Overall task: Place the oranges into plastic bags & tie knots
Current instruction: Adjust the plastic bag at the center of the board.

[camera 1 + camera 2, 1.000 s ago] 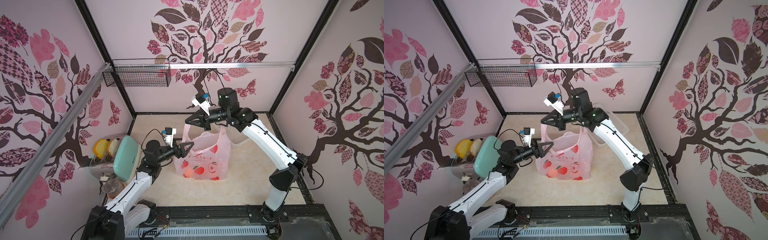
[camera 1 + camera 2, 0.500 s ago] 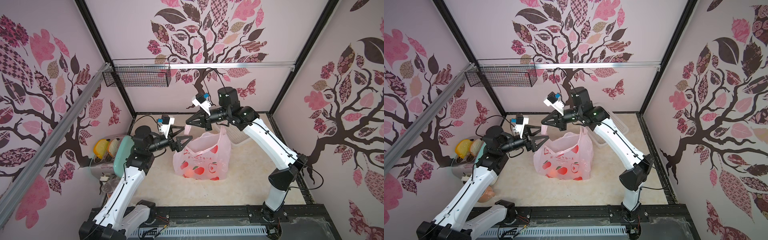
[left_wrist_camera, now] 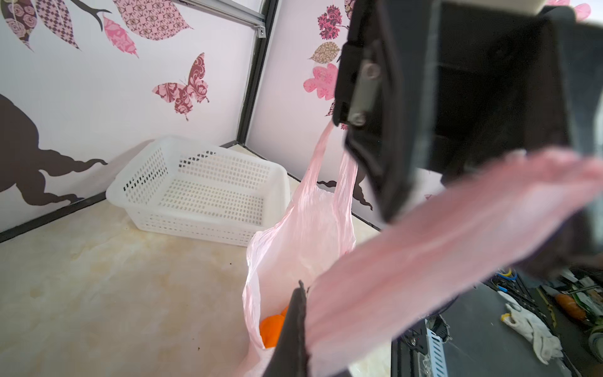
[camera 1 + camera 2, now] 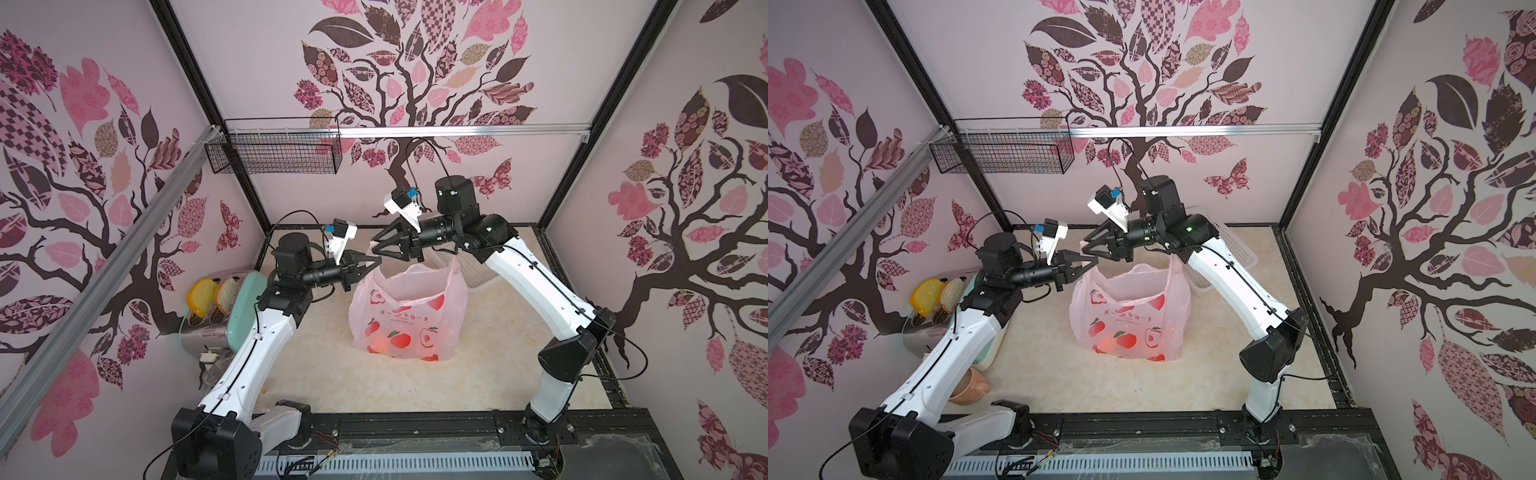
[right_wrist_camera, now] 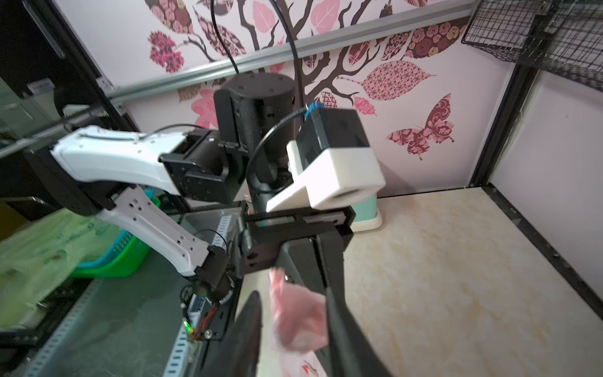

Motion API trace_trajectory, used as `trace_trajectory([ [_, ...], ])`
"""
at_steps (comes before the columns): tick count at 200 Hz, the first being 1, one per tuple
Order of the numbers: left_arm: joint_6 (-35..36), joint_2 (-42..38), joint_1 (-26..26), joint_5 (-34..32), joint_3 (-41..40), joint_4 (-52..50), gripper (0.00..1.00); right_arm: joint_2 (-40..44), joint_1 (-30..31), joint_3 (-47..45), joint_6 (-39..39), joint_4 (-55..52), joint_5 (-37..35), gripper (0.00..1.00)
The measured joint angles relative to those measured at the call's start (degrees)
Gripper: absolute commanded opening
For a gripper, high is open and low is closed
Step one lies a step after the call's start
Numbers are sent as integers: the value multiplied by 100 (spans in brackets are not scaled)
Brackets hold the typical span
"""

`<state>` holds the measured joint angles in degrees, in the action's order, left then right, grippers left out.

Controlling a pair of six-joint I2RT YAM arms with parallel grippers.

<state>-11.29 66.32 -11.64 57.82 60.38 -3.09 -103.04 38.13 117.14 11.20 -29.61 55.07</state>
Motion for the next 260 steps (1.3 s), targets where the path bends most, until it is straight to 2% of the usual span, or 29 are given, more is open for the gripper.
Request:
trace_trajectory([
  [10,-46,-83,0,22,-50,37,0,4,0,-125,-76,98,-15,71],
  [22,-63,-173,0,31,-94,46,0,13,0,-308,-120,295,-46,74],
  [51,-76,-308,0,13,-166,46,0,76,0,-809,-289,787,-33,75],
  [69,-83,-304,0,-11,-170,44,0,83,13,-968,-439,1064,15,71],
  [85,-90,-304,-2,-15,-181,46,0,101,39,-1071,-590,1305,55,64],
  [105,-96,-284,0,-37,-212,46,0,101,83,-1115,-782,1545,122,48],
  [129,-138,-251,-2,-87,-262,48,0,101,114,-1115,-898,1779,199,20],
  [135,-151,-243,0,-105,-275,50,10,101,118,-1115,-911,1816,201,13],
  [144,-162,-236,0,-125,-297,66,36,101,118,-1115,-1008,1840,227,5],
  [150,-168,-232,0,-153,-313,81,48,101,120,-1115,-994,1856,243,1],
  [163,-219,-232,0,-192,-385,144,65,101,120,-1115,-1010,1849,271,0],
  [178,-289,-232,13,-236,-586,310,76,101,118,-1115,-1010,1838,326,0],
  [200,-590,-225,42,-264,-1121,920,81,81,118,-1093,-992,1781,507,0],
  [223,-942,-94,46,-210,-1578,1668,80,-66,118,-901,-931,1587,697,0],
  [244,-1189,55,46,-76,-1755,2269,76,-175,118,-763,-855,1403,778,0],
  [253,-1283,68,46,-44,-1832,2520,72,-181,118,-763,-835,1351,785,0],
  [260,-1370,68,46,-28,-1910,2741,65,-181,116,-761,-824,1327,800,0],
])
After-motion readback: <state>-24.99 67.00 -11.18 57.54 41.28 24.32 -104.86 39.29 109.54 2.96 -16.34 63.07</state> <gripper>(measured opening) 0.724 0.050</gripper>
